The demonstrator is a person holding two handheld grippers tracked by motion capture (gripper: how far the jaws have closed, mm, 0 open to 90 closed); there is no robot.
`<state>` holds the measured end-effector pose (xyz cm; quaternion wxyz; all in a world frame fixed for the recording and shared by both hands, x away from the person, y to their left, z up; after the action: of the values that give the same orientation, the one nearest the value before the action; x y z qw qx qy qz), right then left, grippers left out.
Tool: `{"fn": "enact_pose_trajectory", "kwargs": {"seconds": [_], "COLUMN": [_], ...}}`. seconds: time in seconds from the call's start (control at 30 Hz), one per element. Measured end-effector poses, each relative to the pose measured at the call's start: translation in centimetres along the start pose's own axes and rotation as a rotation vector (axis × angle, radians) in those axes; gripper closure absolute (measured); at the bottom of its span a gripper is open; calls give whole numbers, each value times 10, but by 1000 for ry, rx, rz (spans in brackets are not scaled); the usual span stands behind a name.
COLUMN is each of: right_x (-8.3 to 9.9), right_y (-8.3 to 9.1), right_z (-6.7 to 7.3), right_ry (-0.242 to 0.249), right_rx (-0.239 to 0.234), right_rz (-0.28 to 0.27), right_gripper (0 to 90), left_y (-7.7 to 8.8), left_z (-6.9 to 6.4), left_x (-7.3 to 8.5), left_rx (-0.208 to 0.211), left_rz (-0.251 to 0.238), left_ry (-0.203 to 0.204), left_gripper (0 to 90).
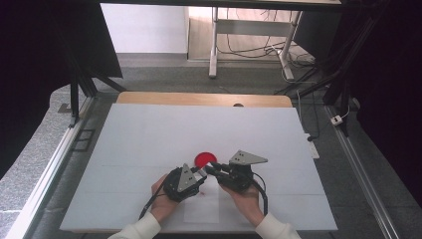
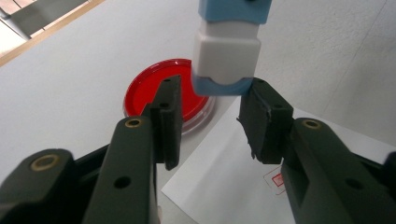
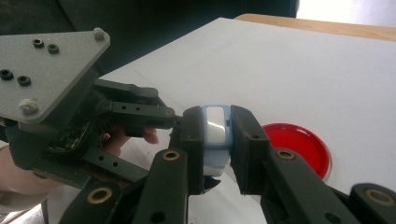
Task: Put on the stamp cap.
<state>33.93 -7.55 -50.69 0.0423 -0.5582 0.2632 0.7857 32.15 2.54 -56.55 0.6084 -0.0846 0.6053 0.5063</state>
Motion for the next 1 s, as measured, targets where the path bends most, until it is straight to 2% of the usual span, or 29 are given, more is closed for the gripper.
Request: {"fn": "enact_pose_trajectory", "kwargs": {"seconds": [0.3,0.6,0.83,1.0], "right_x": [-3,-6,-7,-8], "right_y": [7,14,18,21], "right_z": [-9,-18,-23,-27], "right_ry": [-3,2,0,24], "right_rx": [20,40,51,67], "right_rz": [-10,-19,-22,-15], "right_gripper": [754,754,754,754], "left_y": [5,21,37,50], "left_z": [1,10,26,35], "left_x": [5,11,20,27], "left_rx": [67,82,84,93], "left_rz": [39,40,39,38], "left_ry": [27,52,92,118], "left_gripper": [457,446,431,425]}}
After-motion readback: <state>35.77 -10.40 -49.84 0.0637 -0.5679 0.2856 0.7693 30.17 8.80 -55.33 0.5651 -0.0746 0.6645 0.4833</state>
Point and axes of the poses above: each handheld gripper's, and its own axes: y roughly backward along the jaws, x roughly out of its underside, z roughly to its left, the point moved 8 cm from there along -y, roughly forward along the jaws, and after that the axes turned 6 degrees about -x, right-handed, at the moved point
